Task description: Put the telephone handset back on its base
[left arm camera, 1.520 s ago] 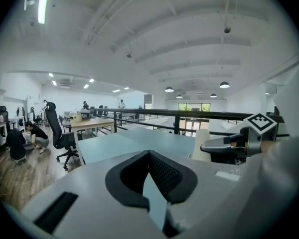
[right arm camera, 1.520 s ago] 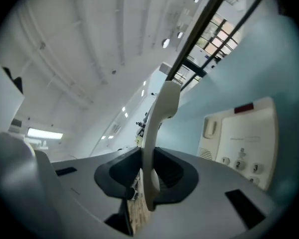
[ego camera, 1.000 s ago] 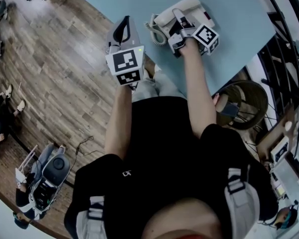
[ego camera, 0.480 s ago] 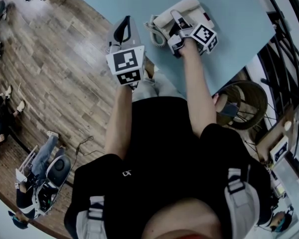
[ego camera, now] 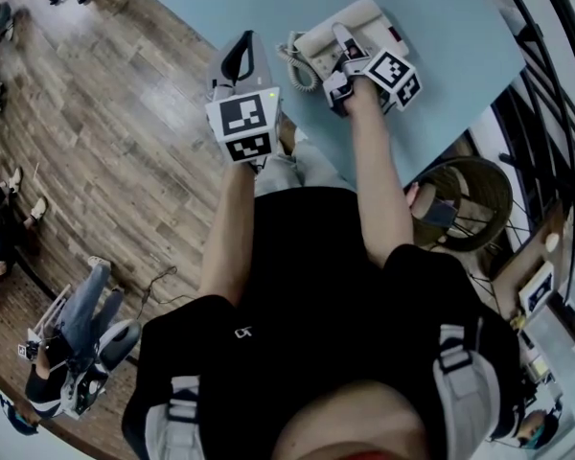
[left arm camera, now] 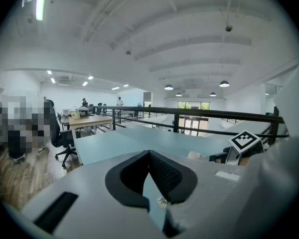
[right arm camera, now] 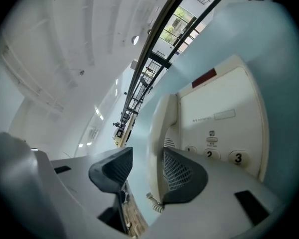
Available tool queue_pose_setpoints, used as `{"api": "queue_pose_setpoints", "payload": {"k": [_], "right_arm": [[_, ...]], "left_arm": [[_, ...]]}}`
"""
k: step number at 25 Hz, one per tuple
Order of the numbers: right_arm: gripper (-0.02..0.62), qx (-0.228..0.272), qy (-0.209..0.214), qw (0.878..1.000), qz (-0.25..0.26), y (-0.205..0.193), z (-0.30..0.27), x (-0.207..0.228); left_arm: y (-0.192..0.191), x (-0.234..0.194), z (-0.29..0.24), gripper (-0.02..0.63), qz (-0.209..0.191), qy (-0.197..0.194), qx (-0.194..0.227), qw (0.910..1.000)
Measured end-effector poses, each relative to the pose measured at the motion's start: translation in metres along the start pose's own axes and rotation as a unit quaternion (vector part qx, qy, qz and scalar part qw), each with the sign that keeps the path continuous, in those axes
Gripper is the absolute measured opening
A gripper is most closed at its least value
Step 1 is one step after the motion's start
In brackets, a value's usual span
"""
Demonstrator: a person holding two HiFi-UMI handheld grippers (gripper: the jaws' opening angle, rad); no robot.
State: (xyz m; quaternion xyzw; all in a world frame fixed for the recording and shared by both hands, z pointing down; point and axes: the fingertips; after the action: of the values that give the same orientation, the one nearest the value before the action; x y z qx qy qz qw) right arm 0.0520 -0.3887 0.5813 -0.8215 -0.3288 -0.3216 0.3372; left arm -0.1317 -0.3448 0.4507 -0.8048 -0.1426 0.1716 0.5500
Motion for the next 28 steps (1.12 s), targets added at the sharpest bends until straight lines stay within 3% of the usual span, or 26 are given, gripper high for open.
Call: {"api": "queue_pose_setpoints", "payload": {"k": [5,10,16,21,26,28], "right_arm": [[0.149,0.061,-0.036,0.991,0.114,0.026,0.028,-0.013],[0.056,0.139,0.000,0.959,0.248,0.055,0.062,-0.070],[0.014,0.202,0.075,0.907,0.362,0.052,0.097,-0.147],[0.003,0.248,0.115,0.851,0.449,0.034,0.123,-0.217],[-0.003,0.276,0.115,0.790,0.535,0.007,0.132,-0.260],[-0.003,0.285,0.108,0.773,0.557,0.000,0.134,-0.266]], "left_arm": [[0.009,0.000,0.007,-0.002,-0.003,-0.002,0.015,0.9999],[0.023,0.000,0.014,-0.002,-0.007,0.003,0.034,0.9994],[0.055,-0.005,0.030,-0.002,-0.026,0.018,0.071,0.9970],[0.081,-0.021,0.057,-0.002,-0.039,0.036,0.101,0.9935],[0.094,-0.036,0.077,-0.002,-0.044,0.048,0.118,0.9908],[0.096,-0.036,0.079,-0.002,-0.046,0.046,0.121,0.9905]]}}
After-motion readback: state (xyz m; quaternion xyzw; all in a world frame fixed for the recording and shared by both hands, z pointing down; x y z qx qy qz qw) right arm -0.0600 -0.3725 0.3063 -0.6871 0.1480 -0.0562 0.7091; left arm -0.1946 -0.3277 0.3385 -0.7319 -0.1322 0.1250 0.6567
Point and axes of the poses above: the fingertips, and each gripper's own axes: z backward along the fingers, x to its right, y out of its top, and after that the axes turned 13 degrees about -y, right-handed
